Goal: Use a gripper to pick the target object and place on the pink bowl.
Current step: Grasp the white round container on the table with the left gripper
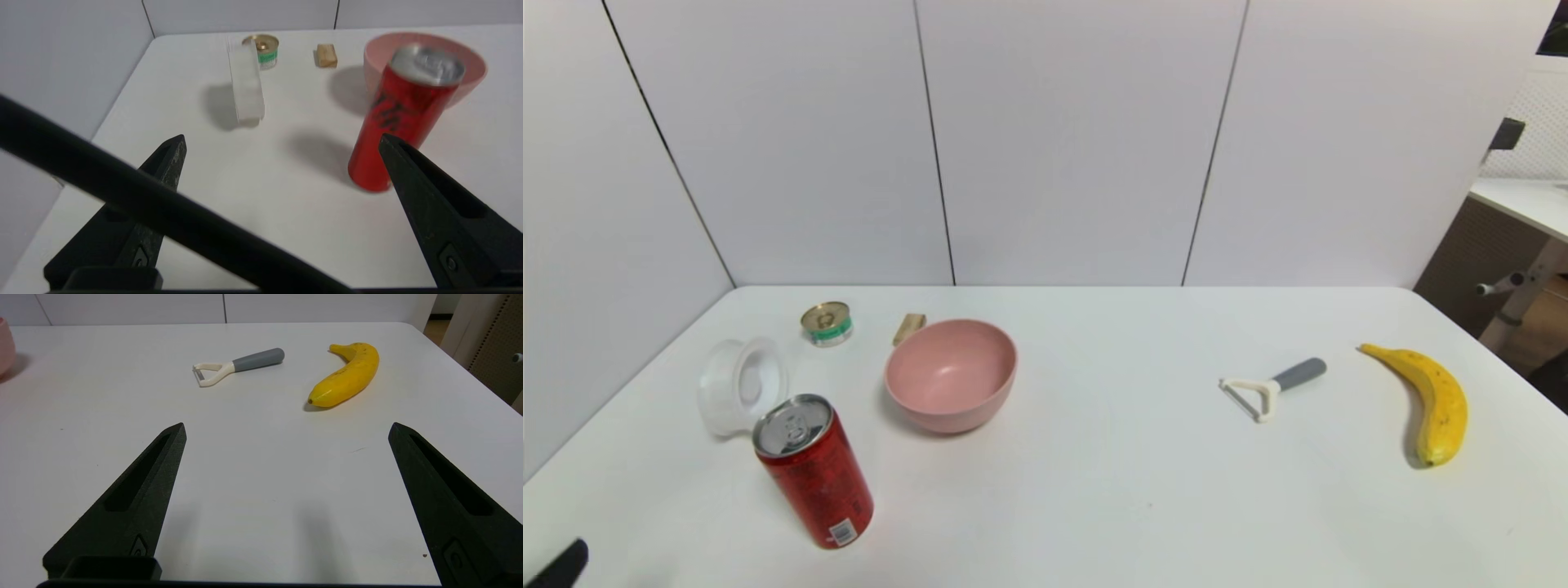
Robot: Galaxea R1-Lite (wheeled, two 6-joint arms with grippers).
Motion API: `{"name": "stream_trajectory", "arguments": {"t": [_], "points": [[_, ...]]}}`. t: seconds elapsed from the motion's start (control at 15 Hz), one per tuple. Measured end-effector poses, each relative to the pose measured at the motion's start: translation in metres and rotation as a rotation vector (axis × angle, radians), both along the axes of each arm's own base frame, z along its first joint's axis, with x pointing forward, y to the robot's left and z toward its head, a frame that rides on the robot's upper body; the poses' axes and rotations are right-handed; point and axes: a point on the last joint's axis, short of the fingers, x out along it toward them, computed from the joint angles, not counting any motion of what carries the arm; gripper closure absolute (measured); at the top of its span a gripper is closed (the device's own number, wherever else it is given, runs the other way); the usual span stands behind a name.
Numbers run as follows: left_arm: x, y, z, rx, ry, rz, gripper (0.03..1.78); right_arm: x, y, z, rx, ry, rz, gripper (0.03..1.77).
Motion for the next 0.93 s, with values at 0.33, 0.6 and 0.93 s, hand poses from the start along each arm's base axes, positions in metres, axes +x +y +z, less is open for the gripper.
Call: {"name": "stream_trajectory", "arguments": {"t": [0.33,0.6,0.93], "points": [[0.076,0.002,0.1,-0.002,0.037,0.007,0.12,0.0,0.0,0.0,0.0,0.0,0.0,0.09],[0.155,0.009,0.129,-0.021,0.139,0.04,0.12,0.0,0.0,0.0,0.001,0.0,0.0,0.09],[0.213,0.021,0.119,-0.057,0.482,0.092,0.12,0.0,0.0,0.0,0.001,0.0,0.001,0.09]]}}
